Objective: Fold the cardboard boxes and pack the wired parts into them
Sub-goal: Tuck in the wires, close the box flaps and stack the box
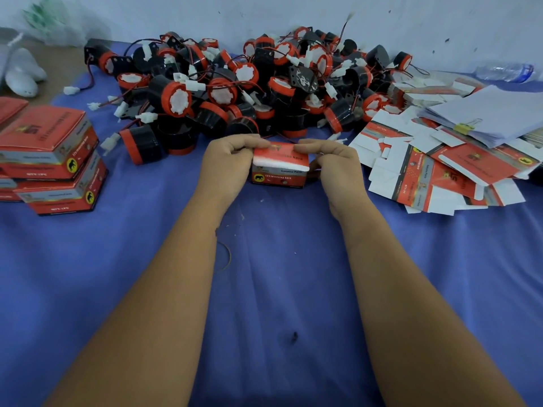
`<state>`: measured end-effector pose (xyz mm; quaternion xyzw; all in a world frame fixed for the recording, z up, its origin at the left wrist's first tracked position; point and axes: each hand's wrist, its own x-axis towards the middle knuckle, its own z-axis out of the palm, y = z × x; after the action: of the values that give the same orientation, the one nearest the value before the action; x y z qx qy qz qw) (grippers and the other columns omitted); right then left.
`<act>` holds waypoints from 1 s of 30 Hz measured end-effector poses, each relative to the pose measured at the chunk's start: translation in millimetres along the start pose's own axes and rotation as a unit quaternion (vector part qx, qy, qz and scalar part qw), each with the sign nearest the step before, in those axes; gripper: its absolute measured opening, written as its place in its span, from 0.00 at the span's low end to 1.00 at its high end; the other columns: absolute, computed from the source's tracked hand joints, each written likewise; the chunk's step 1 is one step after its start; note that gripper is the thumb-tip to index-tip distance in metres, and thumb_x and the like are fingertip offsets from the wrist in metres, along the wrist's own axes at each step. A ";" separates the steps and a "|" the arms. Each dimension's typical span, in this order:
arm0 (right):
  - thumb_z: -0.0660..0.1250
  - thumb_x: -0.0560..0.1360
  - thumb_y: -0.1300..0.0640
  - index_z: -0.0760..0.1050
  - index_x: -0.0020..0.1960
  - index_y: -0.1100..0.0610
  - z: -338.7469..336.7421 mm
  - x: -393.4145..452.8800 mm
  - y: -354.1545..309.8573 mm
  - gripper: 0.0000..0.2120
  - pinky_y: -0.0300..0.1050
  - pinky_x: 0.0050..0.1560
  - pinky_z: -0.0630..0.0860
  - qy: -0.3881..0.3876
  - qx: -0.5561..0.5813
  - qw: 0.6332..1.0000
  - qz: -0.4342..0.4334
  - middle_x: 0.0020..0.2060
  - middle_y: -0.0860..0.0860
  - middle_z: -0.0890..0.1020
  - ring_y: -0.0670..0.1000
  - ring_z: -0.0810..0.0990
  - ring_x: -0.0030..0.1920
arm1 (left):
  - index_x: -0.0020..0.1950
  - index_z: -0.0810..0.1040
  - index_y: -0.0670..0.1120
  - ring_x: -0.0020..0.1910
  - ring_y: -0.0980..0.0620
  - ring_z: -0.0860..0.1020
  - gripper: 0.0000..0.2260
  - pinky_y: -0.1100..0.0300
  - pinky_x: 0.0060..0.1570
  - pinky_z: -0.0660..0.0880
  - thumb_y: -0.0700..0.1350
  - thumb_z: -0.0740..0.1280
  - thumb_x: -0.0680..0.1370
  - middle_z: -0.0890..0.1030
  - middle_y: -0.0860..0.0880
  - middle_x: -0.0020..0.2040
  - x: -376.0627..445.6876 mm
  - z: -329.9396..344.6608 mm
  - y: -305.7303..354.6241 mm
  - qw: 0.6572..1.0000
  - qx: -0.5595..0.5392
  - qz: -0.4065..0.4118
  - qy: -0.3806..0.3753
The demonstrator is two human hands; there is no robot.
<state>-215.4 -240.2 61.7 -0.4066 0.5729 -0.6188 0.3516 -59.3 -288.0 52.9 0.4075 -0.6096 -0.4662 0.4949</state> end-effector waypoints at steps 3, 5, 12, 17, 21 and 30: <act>0.54 0.73 0.76 0.82 0.44 0.61 -0.6 1.0 -0.9 0.20 0.35 0.37 0.78 -0.001 -0.012 1.000 0.016 0.54 0.52 0.81 0.47 0.78 0.49 | 0.45 0.85 0.52 0.58 0.58 0.77 0.21 0.66 0.54 0.76 0.32 0.56 0.78 0.80 0.52 0.61 -0.1 -4.3 1.6 1.000 0.002 -0.013 -0.016; 0.61 0.75 0.69 0.83 0.44 0.57 -4.1 2.7 -0.7 0.14 0.38 0.42 0.79 -0.013 -0.028 0.999 0.024 0.53 0.49 0.83 0.50 0.79 0.49 | 0.45 0.84 0.55 0.59 0.61 0.75 0.18 0.70 0.52 0.74 0.36 0.59 0.79 0.78 0.53 0.64 -2.6 -5.3 2.1 0.999 0.040 0.010 -0.024; 0.73 0.74 0.57 0.80 0.58 0.51 -19.5 -1.1 3.1 0.13 0.37 0.53 0.78 -0.129 -0.157 0.978 -0.055 0.64 0.46 0.75 0.48 0.77 0.55 | 0.52 0.78 0.49 0.58 0.67 0.73 0.05 0.78 0.47 0.71 0.40 0.65 0.81 0.76 0.55 0.67 -4.9 -8.3 -5.1 0.979 0.166 0.091 -0.079; 0.74 0.73 0.56 0.77 0.63 0.49 -18.9 -2.4 2.6 0.19 0.40 0.62 0.73 -0.146 -0.219 0.960 -0.094 0.65 0.47 0.72 0.47 0.72 0.64 | 0.59 0.77 0.50 0.61 0.70 0.71 0.12 0.78 0.52 0.69 0.42 0.71 0.77 0.73 0.60 0.63 -2.9 -14.4 -5.4 0.977 0.153 0.080 -0.129; 0.74 0.73 0.57 0.79 0.62 0.50 -13.1 -3.5 6.2 0.18 0.45 0.66 0.71 -0.111 -0.248 0.952 -0.139 0.61 0.46 0.74 0.44 0.72 0.62 | 0.62 0.77 0.49 0.65 0.64 0.70 0.16 0.76 0.57 0.68 0.41 0.73 0.76 0.73 0.57 0.65 -0.9 -17.2 -5.4 0.969 0.184 0.098 -0.136; 0.73 0.75 0.54 0.80 0.59 0.47 -10.4 -0.3 11.2 0.13 0.32 0.60 0.68 -0.088 -0.245 0.952 -0.160 0.59 0.44 0.76 0.39 0.72 0.60 | 0.57 0.78 0.52 0.59 0.68 0.73 0.11 0.74 0.59 0.70 0.41 0.73 0.76 0.76 0.57 0.60 -1.1 -13.4 -5.5 0.973 0.172 0.116 -0.104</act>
<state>-225.0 -236.6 50.4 -0.6196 0.6012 -0.4691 0.1862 -45.8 -290.5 48.3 0.3626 -0.7717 -0.3337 0.4019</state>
